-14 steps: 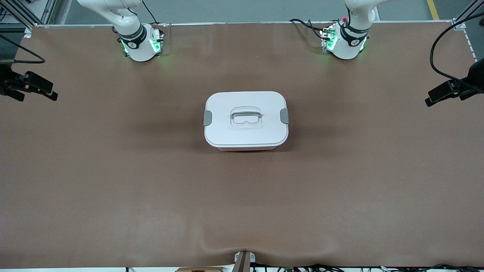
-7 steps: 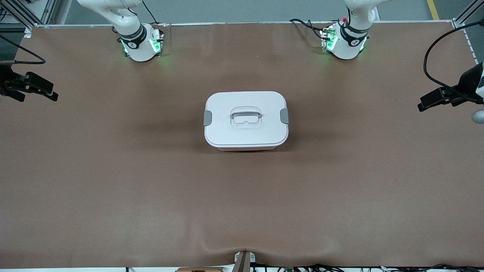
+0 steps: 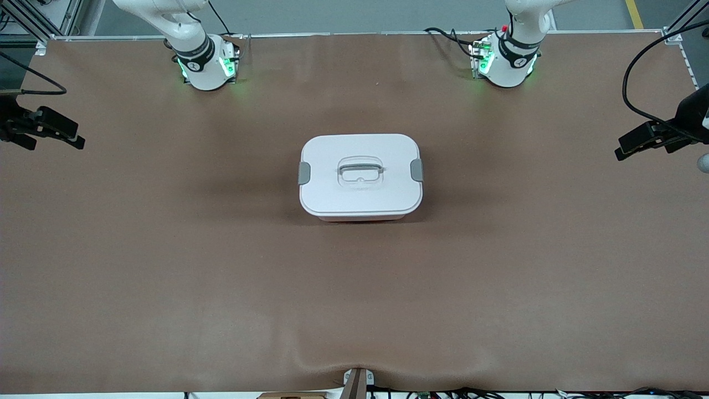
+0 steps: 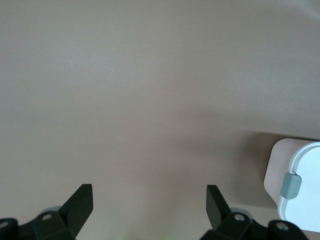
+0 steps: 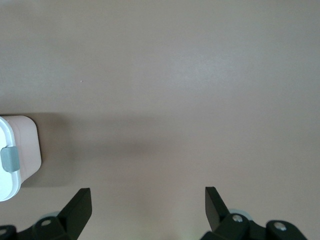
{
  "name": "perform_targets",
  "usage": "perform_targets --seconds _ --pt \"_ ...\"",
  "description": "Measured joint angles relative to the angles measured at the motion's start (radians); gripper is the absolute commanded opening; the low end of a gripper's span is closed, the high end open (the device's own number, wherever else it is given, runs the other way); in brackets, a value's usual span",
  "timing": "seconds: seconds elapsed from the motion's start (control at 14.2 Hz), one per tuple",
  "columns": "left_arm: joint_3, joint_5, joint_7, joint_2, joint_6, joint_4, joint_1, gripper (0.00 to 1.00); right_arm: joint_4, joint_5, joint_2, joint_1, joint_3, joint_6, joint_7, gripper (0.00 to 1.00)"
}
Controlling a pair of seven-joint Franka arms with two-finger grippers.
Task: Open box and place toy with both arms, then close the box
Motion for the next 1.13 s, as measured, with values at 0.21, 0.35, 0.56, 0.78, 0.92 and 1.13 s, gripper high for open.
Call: perform_targets --seconds 0.21,0.35,0.56,0.78,0.92,1.13 --pt "0.008 0.000 0.000 -0.002 0.002 0.000 -0.017 1.00 0.000 0.000 0.000 0.000 0.000 0.000 0.000 1.00" --pt "0.058 0.000 0.000 -0.007 0.002 0.000 -0.077 1.00 0.000 0.000 0.000 0.000 0.000 0.000 0.000 1.00" --pt "0.177 0.000 0.000 -0.011 0.003 0.000 -0.177 1.00 0.000 0.000 0.004 0.000 0.002 0.000 0.000 1.00" --pt "0.223 0.000 0.000 -0.012 0.004 0.000 -0.215 1.00 0.000 0.000 0.009 0.000 0.002 0.001 0.000 1.00" --pt "0.279 0.000 0.000 -0.014 0.004 0.000 -0.271 1.00 0.000 0.000 0.009 0.000 0.002 0.001 0.000 1.00" --pt "0.324 0.000 0.000 -0.018 0.004 0.000 -0.319 1.00 0.000 0.000 0.009 0.000 0.002 0.001 0.000 1.00"
